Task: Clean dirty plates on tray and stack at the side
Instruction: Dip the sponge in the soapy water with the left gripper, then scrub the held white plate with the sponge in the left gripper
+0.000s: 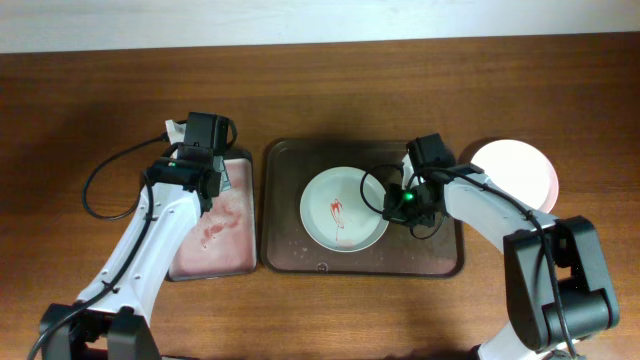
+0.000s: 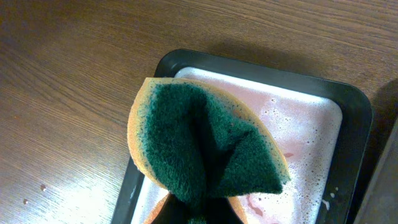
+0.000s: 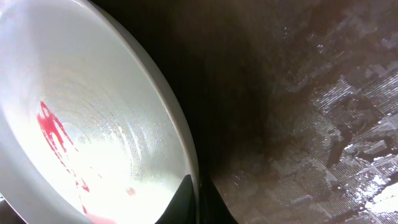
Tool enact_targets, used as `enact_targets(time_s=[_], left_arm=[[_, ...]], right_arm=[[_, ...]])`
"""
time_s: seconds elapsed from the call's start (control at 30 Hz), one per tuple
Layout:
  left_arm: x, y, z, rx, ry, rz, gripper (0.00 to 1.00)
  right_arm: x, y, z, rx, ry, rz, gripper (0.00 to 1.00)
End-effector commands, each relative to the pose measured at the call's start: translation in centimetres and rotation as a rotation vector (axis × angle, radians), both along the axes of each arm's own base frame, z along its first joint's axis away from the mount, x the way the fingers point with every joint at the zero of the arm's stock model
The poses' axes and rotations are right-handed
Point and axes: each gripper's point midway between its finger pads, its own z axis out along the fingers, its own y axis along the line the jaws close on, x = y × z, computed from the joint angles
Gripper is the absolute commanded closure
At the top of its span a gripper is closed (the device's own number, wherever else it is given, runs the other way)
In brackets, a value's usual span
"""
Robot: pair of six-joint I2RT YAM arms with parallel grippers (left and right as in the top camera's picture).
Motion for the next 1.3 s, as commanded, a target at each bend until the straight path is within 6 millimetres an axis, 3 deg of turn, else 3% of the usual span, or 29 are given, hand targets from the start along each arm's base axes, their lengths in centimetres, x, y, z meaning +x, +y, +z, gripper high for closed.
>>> enact_targets(time_s=[0.0,0.13,0.3,0.37,0.8,1.07,1.13,1.27], left_arm=[[0.3,0.1,1.6,0.004,-0.053,0.019,1.00],[-0.2,-0.9,-0.2,-0.055,-0.006,-0.012,1.00],[-1.4,-4.6,-6.6,-0.190,0.188,-0.230,1.00],[-1.7,-6.0,-8.1,-0.262,0.233,-0.283,1.00],[-2.2,-8.5,-9.5,-0.401,0.276,-0.325,1.00],[-1.4,-9.8,-8.9,-0.436,0.243,-0.426,1.00],[-0.6,-9.0,-8.3,-0.384,0.223,-0.409,1.00],[1.6,-8.8,-3.2,-0.350,0.100,-0.418,1.00]], right_arm=[[-0.5,-0.5,-0.6,-0.033,0.019,-0.004,0.96],[-0.5,-0.5,-0.7,-0.033,0.019,-0.004,0.96],[-0.6,-0.5,-0.7,-0.032,0.020,-0.003,0.96],[-0.6,-0.5,-0.7,-0.033,0.023,-0.003,0.96],[-0.6,-0.5,-0.7,-0.033,0.024,-0.004,0.96],[-0.6,-0.5,-0.7,-0.033,0.024,-0.003,0.96],[-0.6,-0.5,-0.7,-0.033,0.023,-0.003,0.96],[-0.6,-0.5,-0.7,-0.033,0.023,-0.003,0.96]])
